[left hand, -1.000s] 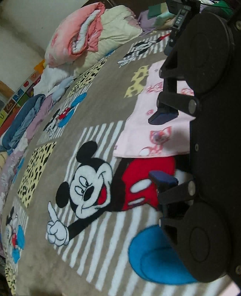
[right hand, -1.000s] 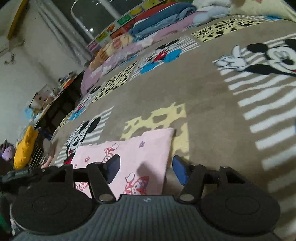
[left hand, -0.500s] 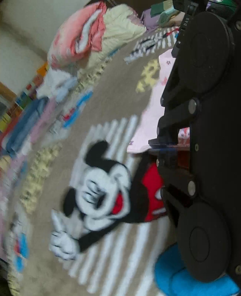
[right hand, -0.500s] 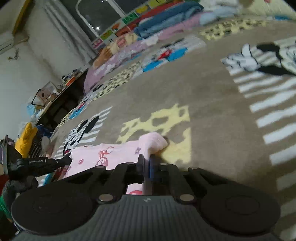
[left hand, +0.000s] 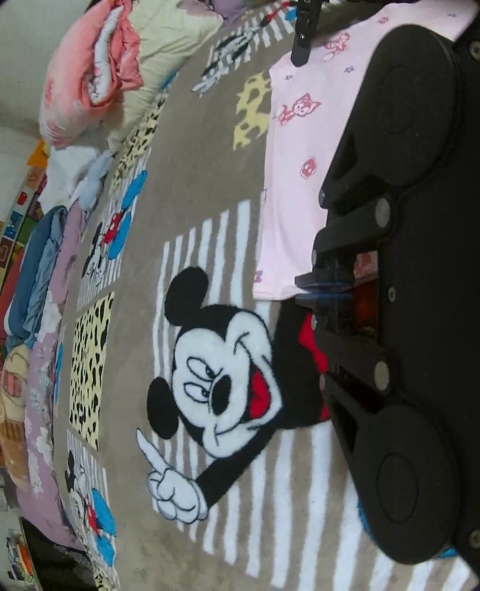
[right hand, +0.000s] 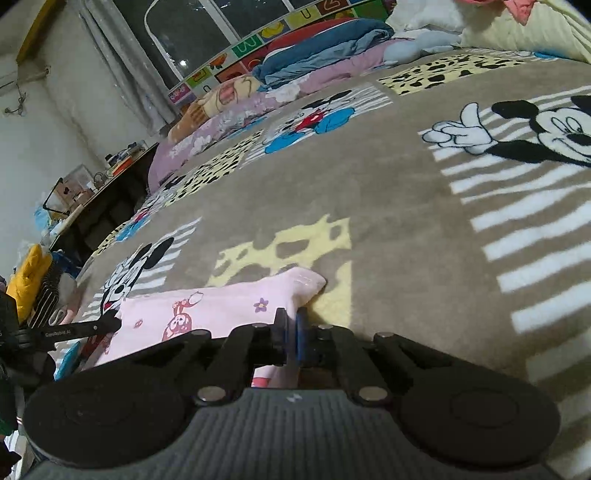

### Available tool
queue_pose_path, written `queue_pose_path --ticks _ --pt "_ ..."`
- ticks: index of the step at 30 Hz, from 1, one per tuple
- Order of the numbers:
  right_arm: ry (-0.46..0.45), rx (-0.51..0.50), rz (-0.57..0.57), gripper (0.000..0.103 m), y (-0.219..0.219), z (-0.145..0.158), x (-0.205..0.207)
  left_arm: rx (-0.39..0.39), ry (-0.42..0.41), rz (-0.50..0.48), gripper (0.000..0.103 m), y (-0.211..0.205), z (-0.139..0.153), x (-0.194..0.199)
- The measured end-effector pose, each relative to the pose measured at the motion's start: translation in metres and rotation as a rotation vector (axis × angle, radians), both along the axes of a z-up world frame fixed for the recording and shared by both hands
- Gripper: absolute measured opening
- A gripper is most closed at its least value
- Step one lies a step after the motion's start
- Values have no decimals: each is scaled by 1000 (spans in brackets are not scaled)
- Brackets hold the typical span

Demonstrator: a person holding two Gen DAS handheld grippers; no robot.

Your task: Fold clothes

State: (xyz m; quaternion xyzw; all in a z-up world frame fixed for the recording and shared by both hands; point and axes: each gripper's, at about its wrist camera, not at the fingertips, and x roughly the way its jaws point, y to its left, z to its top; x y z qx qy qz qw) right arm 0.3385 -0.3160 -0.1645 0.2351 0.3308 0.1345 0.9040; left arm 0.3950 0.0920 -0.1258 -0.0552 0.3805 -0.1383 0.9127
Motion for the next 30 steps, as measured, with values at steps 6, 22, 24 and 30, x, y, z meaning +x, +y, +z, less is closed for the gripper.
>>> queue_pose_path --ticks 6,22,24,30 --pt "-44 -3 -51 20 -9 18 -8 67 -85 70 17 14 32 -47" --pt "-122 -209 189 18 60 40 -147 85 -102 66 17 -33 -6 -205" --pt "-101 -360 195 15 72 24 -156 80 -132 94 17 -31 -5 -216" --pt "-212 -437 138 21 74 47 -205 58 -227 88 17 -34 8 -265"
